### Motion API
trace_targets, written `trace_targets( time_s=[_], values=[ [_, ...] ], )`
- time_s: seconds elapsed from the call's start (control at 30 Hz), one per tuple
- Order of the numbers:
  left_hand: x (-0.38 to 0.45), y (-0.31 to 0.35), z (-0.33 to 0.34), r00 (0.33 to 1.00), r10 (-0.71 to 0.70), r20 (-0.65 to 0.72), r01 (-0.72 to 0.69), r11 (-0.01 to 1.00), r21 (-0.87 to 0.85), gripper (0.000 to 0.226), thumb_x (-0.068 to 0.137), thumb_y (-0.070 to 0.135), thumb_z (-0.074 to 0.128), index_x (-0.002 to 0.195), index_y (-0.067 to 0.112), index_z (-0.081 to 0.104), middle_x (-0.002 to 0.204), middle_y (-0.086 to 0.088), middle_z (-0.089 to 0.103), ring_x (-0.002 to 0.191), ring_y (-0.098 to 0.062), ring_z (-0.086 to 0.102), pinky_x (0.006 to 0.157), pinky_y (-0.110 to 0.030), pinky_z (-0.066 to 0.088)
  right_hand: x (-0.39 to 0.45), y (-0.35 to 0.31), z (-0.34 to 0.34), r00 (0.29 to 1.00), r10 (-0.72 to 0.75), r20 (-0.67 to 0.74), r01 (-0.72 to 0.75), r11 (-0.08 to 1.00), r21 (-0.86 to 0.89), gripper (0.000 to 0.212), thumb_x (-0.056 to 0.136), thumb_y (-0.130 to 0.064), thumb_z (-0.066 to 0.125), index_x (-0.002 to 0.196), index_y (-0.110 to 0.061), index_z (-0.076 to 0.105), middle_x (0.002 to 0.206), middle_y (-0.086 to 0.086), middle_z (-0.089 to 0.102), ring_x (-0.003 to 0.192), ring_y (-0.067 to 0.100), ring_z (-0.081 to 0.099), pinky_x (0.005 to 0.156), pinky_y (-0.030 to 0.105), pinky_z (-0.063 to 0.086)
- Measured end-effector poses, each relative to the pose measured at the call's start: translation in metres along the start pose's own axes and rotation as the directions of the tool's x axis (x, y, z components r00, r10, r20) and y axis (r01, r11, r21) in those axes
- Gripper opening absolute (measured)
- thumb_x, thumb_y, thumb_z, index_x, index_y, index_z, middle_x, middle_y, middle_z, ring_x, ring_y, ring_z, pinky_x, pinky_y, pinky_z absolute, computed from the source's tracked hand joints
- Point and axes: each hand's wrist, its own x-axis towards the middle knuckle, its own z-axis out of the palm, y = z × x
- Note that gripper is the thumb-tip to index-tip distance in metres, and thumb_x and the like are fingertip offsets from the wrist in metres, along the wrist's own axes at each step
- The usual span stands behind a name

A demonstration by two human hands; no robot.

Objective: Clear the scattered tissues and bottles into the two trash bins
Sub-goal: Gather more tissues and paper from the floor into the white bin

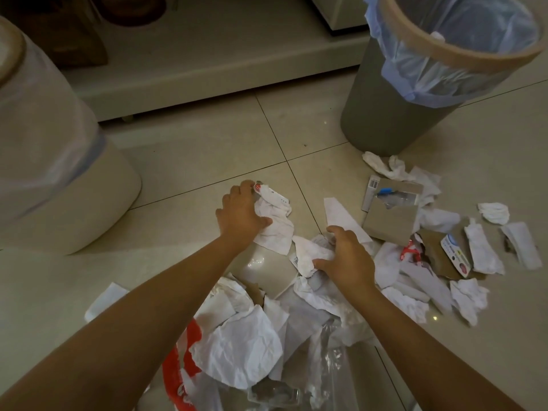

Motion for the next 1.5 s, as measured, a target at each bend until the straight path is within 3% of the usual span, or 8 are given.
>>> trace_targets(
  time_s=[0.27, 0.53, 0.73, 0.87, 0.97, 1.23, 1.4, 1.5],
  values=[
    [0.007, -0.003, -0.010, 0.982, -0.101, 0.160, 0.130, 0.974, -0.185, 0.085, 0.062, 0.030, 0.085, 0.133, 0.022, 0.038, 0.121, -0.002, 0.060, 0.107, -0.026, 0.059, 0.090, -0.039, 0.048, 0.011, -0.005, -0.005, 0.992, 0.064, 0.112, -0.089, 0.970, 0.227, 0.076, 0.064, -0.016, 0.084, 0.130, -0.020, 0.047, 0.117, 0.003, 0.058, 0.095, 0.016, 0.054, 0.073, 0.024, 0.039],
    [-0.012, -0.012, -0.057, 0.996, -0.027, 0.087, 0.069, 0.847, -0.528, 0.072, 0.067, 0.017, 0.085, 0.128, 0.020, 0.048, 0.115, 0.003, 0.056, 0.102, -0.017, 0.054, 0.086, -0.032, 0.047, 0.005, -0.030, -0.038, 0.993, -0.084, 0.081, 0.025, 0.832, 0.555, 0.061, 0.065, 0.002, 0.079, 0.114, -0.029, 0.058, 0.094, 0.004, 0.063, 0.080, 0.014, 0.061, 0.057, 0.013, 0.048],
    [-0.026, -0.027, -0.135, 0.999, -0.013, -0.038, -0.018, 0.699, -0.714, 0.070, 0.063, 0.022, 0.087, 0.124, 0.028, 0.051, 0.130, 0.005, 0.056, 0.119, -0.018, 0.052, 0.094, -0.041, 0.050, -0.005, -0.088, -0.079, 0.975, -0.221, 0.020, 0.142, 0.691, 0.708, 0.056, 0.072, 0.003, 0.077, 0.114, -0.030, 0.060, 0.107, -0.001, 0.061, 0.093, 0.011, 0.062, 0.061, 0.024, 0.057],
    [-0.047, -0.027, -0.192, 0.988, 0.026, -0.155, -0.131, 0.686, -0.716, 0.063, 0.068, 0.017, 0.084, 0.120, 0.030, 0.050, 0.115, 0.016, 0.060, 0.113, -0.009, 0.056, 0.083, -0.022, 0.051, -0.013, -0.137, -0.106, 0.942, -0.326, -0.075, 0.276, 0.627, 0.729, 0.054, 0.072, 0.002, 0.076, 0.109, -0.034, 0.062, 0.108, -0.004, 0.060, 0.090, 0.010, 0.064, 0.064, 0.028, 0.059],
    [-0.061, -0.029, -0.229, 0.968, 0.052, -0.245, -0.217, 0.658, -0.721, 0.065, 0.063, 0.019, 0.087, 0.116, 0.036, 0.053, 0.114, 0.012, 0.064, 0.107, -0.008, 0.061, 0.089, -0.034, 0.054, -0.020, -0.176, -0.125, 0.906, -0.396, -0.148, 0.370, 0.575, 0.730, 0.054, 0.072, 0.000, 0.077, 0.109, -0.036, 0.063, 0.108, 0.000, 0.061, 0.090, 0.013, 0.066, 0.068, 0.035, 0.060],
    [-0.091, -0.052, -0.344, 0.856, 0.029, -0.517, -0.408, 0.652, -0.639, 0.076, 0.067, 0.013, 0.084, 0.127, 0.037, 0.044, 0.119, 0.012, 0.060, 0.102, -0.003, 0.063, 0.075, -0.026, 0.058, -0.043, -0.294, -0.158, 0.793, -0.547, -0.269, 0.519, 0.376, 0.768, 0.056, 0.072, 0.002, 0.076, 0.116, -0.028, 0.059, 0.112, 0.000, 0.063, 0.089, 0.009, 0.067, 0.068, 0.028, 0.058],
    [-0.085, -0.100, -0.395, 0.819, -0.137, -0.558, -0.371, 0.614, -0.697, 0.079, 0.068, 0.002, 0.080, 0.127, 0.040, 0.043, 0.112, 0.012, 0.054, 0.089, -0.010, 0.064, 0.060, -0.022, 0.057, -0.050, -0.377, -0.143, 0.728, -0.609, -0.314, 0.580, 0.304, 0.756, 0.055, 0.074, 0.004, 0.074, 0.115, -0.028, 0.058, 0.108, -0.005, 0.062, 0.089, 0.006, 0.065, 0.061, 0.027, 0.058],
    [-0.075, -0.134, -0.404, 0.852, -0.201, -0.483, -0.242, 0.668, -0.704, 0.090, 0.065, 0.003, 0.084, 0.133, 0.040, 0.038, 0.133, -0.005, 0.047, 0.099, -0.020, 0.061, 0.056, -0.019, 0.055, -0.047, -0.417, -0.117, 0.723, -0.625, -0.294, 0.586, 0.329, 0.741, 0.055, 0.072, 0.007, 0.073, 0.115, -0.025, 0.058, 0.105, -0.006, 0.060, 0.090, 0.010, 0.063, 0.065, 0.030, 0.059]
  ],
)
